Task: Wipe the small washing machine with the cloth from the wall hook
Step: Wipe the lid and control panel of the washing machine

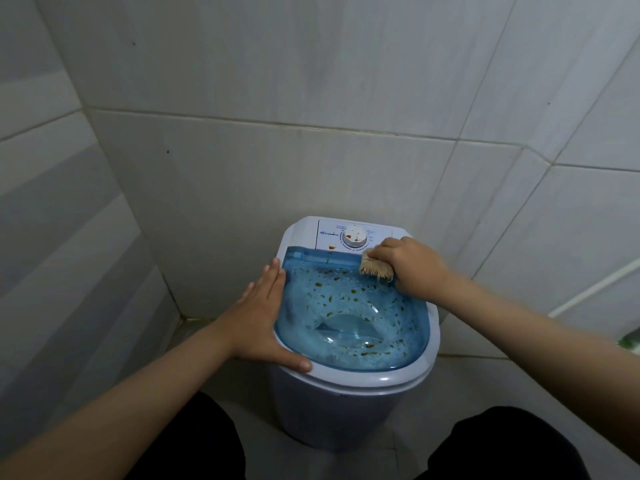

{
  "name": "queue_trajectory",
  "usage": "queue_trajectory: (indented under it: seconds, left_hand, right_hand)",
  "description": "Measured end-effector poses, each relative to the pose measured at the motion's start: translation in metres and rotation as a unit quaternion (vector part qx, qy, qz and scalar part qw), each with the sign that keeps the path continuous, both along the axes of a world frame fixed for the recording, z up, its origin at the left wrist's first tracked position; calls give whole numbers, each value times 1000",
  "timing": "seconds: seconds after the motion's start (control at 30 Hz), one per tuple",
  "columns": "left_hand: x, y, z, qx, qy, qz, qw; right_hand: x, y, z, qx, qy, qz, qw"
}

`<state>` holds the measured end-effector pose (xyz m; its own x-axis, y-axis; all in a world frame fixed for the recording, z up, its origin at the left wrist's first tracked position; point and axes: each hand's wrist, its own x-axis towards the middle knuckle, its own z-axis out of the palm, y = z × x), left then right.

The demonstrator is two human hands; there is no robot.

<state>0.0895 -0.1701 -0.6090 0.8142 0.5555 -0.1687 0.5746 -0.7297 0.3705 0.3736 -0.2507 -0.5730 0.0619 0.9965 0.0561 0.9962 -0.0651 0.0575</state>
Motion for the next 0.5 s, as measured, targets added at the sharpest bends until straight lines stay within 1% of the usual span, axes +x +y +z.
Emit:
queue_trajectory:
  seconds: [0.1,0.13,0.2,0.27,0.3,0.37,0.5]
  left_hand:
    - [0,-1,1,0,3,1,1000]
    - [0,-1,2,0,5,0,1000]
    - [0,-1,2,-1,4,1,1000]
    - [0,-1,2,-2,0,-1,1000]
    - [1,-1,2,-2,-2,-2,1000]
    - [1,-1,1,0,-3,-2,1000]
    - [0,-1,0,2,-7,-2,1000]
  right_hand:
    - [1,3,35,-78,89,-14,993]
    - [2,6,47,-74,121,-22,990]
    - [-1,16,63,-15,155,-34,987]
    - [-11,30,70,46,165,-40,984]
    - [-16,39,70,62,163,-38,984]
    - [-25,58,63,61,139,-31,988]
    - [-30,76,35,14,31,-44,998]
